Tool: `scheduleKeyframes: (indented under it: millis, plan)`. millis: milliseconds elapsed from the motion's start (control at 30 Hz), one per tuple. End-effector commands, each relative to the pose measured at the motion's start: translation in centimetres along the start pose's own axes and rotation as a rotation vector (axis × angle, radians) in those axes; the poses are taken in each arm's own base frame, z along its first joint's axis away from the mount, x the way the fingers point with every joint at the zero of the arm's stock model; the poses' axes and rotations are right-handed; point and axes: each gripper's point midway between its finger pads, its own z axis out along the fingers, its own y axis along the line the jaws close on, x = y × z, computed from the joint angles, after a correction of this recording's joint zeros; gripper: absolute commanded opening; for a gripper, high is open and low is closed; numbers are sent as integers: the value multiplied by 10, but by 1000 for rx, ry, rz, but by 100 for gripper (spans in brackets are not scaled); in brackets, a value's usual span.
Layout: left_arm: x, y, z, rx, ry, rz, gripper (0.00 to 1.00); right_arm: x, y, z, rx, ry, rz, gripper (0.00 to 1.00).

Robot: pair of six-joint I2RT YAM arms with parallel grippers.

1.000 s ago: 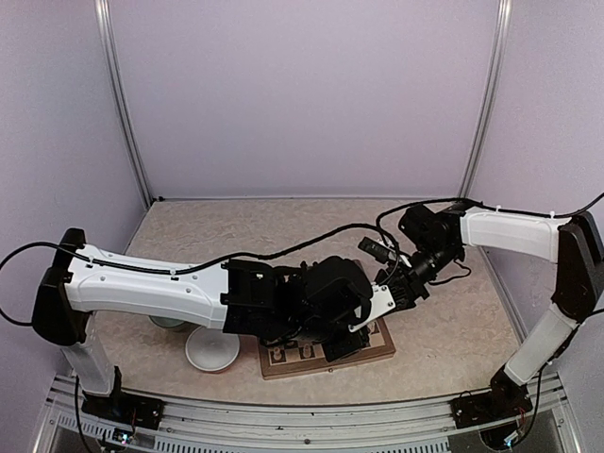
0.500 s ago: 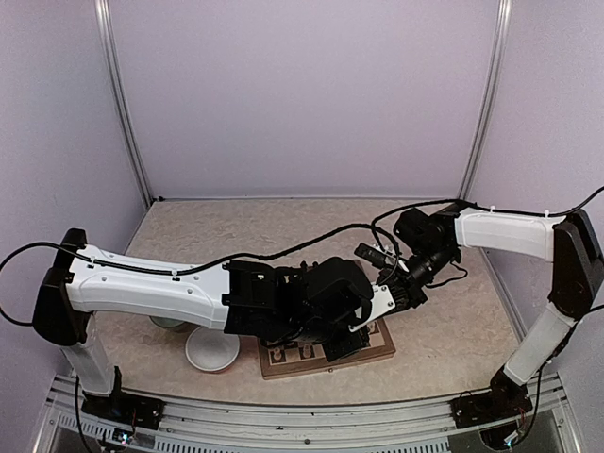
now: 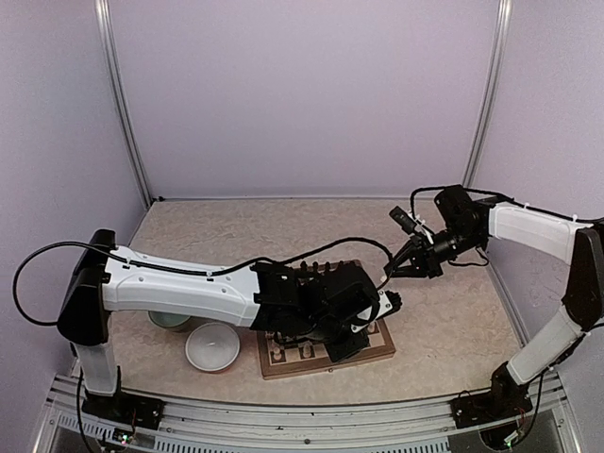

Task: Set up the chess pieces on the board
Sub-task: Place the bishop on f1.

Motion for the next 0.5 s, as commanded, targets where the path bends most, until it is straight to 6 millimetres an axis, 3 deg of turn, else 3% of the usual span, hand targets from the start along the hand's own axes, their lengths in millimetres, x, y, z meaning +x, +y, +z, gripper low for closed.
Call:
scheduleKeyframes:
  millis: [0,133,467]
  plan:
    - [8,-2,15,27,75,-43,0,-11,-27,-30,205,-76,-36,0]
    - [20,2,27,0,127,-40,0,-4,-43,-48,346,-80,-41,0]
    - [29,15,38,-27,177,-49,0,2,-46,-49,364,-73,-34,1]
